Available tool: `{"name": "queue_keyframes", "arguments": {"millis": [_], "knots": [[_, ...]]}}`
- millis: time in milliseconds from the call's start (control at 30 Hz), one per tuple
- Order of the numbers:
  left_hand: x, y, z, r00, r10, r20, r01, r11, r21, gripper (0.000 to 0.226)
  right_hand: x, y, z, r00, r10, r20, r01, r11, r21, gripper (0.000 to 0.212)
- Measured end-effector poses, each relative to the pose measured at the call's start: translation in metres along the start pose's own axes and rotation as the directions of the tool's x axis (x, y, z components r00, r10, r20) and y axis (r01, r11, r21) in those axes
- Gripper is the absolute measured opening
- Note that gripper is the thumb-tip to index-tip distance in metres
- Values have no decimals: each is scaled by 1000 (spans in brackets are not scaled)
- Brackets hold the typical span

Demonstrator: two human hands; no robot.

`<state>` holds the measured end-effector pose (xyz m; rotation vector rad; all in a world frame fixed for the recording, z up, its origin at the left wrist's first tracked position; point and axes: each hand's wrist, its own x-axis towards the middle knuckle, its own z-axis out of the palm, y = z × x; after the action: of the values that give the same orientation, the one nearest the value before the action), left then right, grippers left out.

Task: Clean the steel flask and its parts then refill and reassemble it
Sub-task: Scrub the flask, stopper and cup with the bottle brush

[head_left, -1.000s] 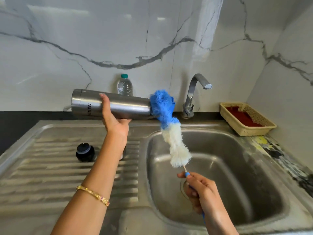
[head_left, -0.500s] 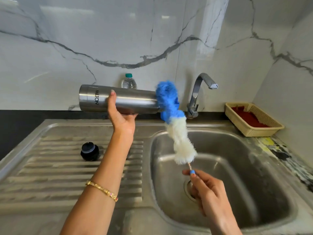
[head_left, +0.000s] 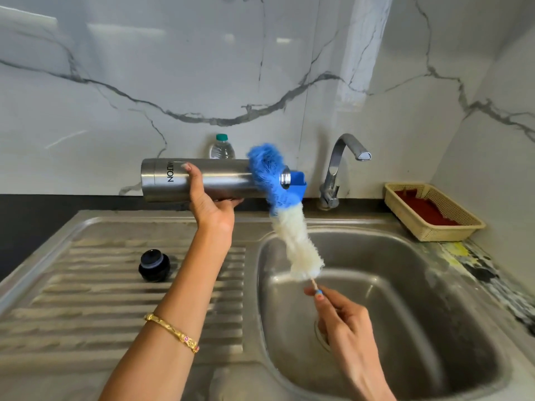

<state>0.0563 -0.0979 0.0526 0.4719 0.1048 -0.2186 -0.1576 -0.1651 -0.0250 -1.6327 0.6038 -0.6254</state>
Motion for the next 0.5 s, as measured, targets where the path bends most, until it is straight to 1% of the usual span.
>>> {"name": "queue_keyframes", "arguments": {"millis": [67, 167, 200, 267, 300, 333, 367, 467, 500], "knots": [[0, 1, -1, 1000, -2, 26, 2, 1000, -3, 82, -2, 2, -1, 1000, 11, -24, -10, 1000, 9, 26], [1, 7, 0, 996, -18, 86, 17, 1000, 13, 75, 0, 0, 1, 1000, 1, -6, -1, 1000, -19, 25], [0, 7, 0, 994, -16, 110, 16, 1000, 2, 62, 3, -1, 0, 1000, -3, -22, 3, 1000, -31, 25], [1, 6, 0, 988, 7, 151, -1, 999, -38, 25, 11, -7, -5, 998, -15, -62, 13, 999, -43, 27], [4, 6, 2, 987, 17, 159, -10, 999, -42, 17, 14, -12, -6, 998, -21, -59, 19, 999, -33, 27], [4, 8, 5, 986, 27, 162, -20, 999, -42, 16, 18, -17, -7, 998, -27, -50, 26, 999, -24, 27], [4, 10, 6, 987, 35, 159, -29, 999, -36, 19, 21, -20, -9, 999, -29, -47, 28, 999, -22, 27], [-3, 8, 4, 992, 48, 118, -52, 998, 27, 43, 24, -21, -16, 997, -29, -77, 27, 999, -21, 27], [-8, 6, 1, 994, 54, 99, -61, 996, 65, 43, 20, -19, -16, 997, -28, -76, 26, 999, -22, 27]]}}
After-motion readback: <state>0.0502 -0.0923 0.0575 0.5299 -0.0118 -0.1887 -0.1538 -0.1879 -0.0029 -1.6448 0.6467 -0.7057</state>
